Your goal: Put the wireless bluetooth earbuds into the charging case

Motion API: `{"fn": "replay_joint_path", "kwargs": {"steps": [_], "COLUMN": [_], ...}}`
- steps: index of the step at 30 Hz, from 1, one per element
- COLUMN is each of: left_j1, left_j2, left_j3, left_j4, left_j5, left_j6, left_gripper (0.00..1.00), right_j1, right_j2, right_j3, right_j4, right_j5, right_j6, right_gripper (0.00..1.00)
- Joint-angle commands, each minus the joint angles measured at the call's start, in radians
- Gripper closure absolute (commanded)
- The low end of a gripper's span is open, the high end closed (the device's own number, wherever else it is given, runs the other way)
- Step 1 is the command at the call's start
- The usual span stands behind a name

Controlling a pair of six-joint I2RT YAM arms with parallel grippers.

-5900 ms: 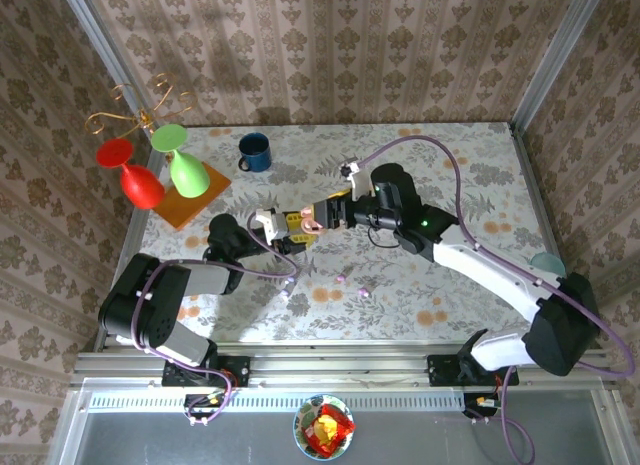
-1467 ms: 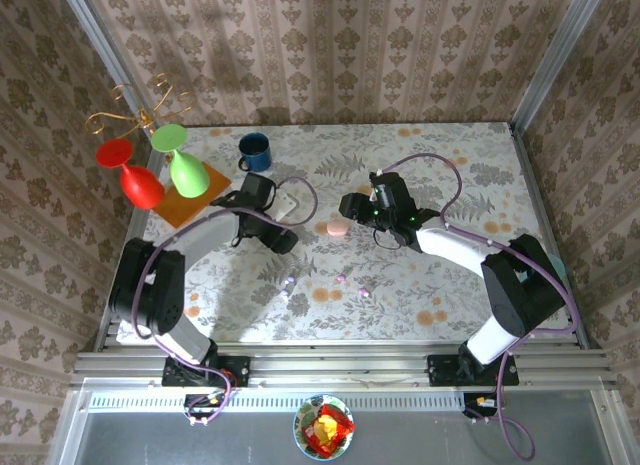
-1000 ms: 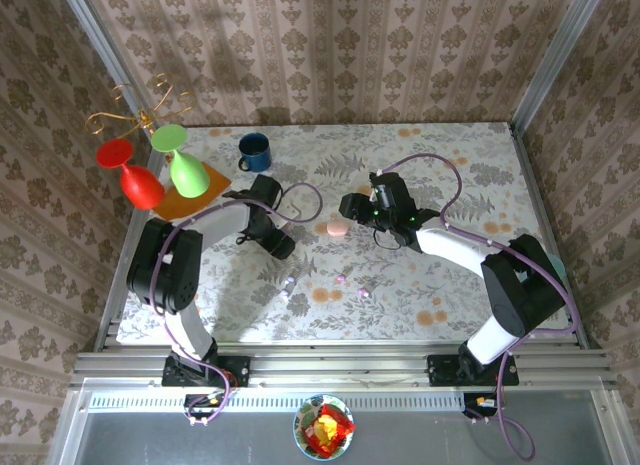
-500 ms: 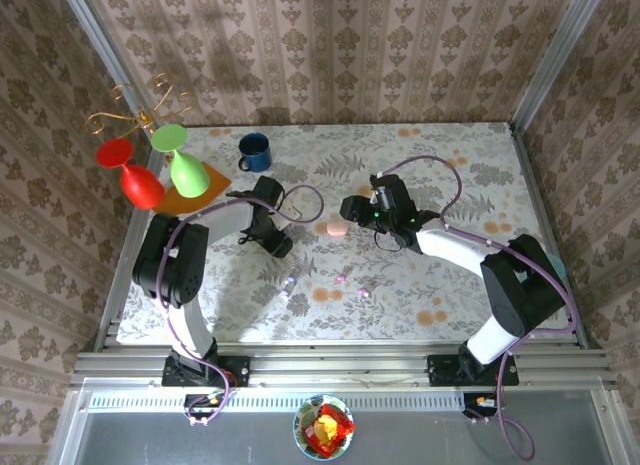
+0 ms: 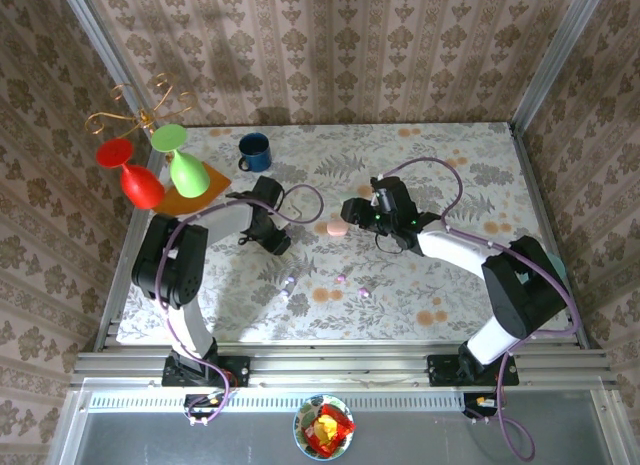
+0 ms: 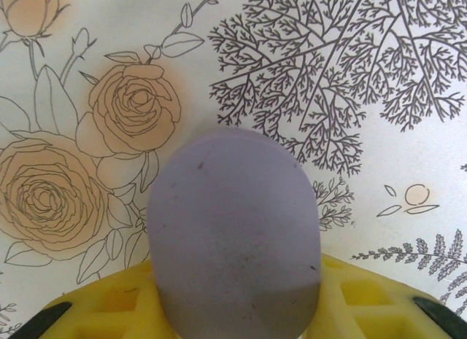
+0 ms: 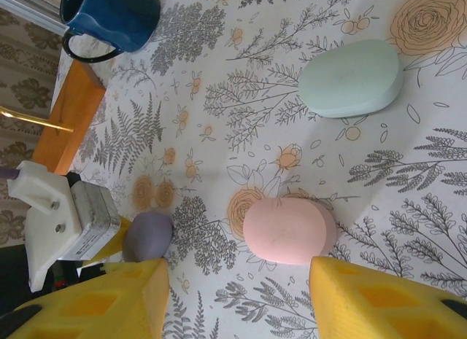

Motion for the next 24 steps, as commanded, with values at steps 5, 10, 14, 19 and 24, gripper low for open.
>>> {"fn": "replay_joint_path", "kwargs": {"steps": [5,10,14,19,24], "left_j1": [0.000,-0.073,-0.112,-0.135,-0.157], "left_j2": [-0.121,-0.211,-0.302,-0.386,-0.414], "left_j3": [-0.073,-0.127,-0.234,-0.296,-0.315], "left_j4": [0.080,0.190,0.374,0.475,0.499], "left_j5": [0.011,0.076,0.125,0.232,0.317], "left_j6": [0.058,0.173,0.302,0.376,0.420], "left_gripper": [0.61,0.61,0.61,0.61,0.60], "right_j1": [-0.005,-0.012,-0.019,-0.031,-0.033], "right_j2": [-0.109,-0.157,-0.182,-0.185,-0.185], "right_j3": [-0.039,-0.057,-0.060,-0.072,-0.088], "right_j4": [-0.070,-0.086,-0.089,-0.087,-0.041], "right_j5": [-0.008,-0.085,-0.158,-0.230,-0.320], "right_j6": [-0.036,-0.057,-0.066,-0.082,-0.095], "right_gripper": [0.45,0.45,0.44,0.44,0.44]}}
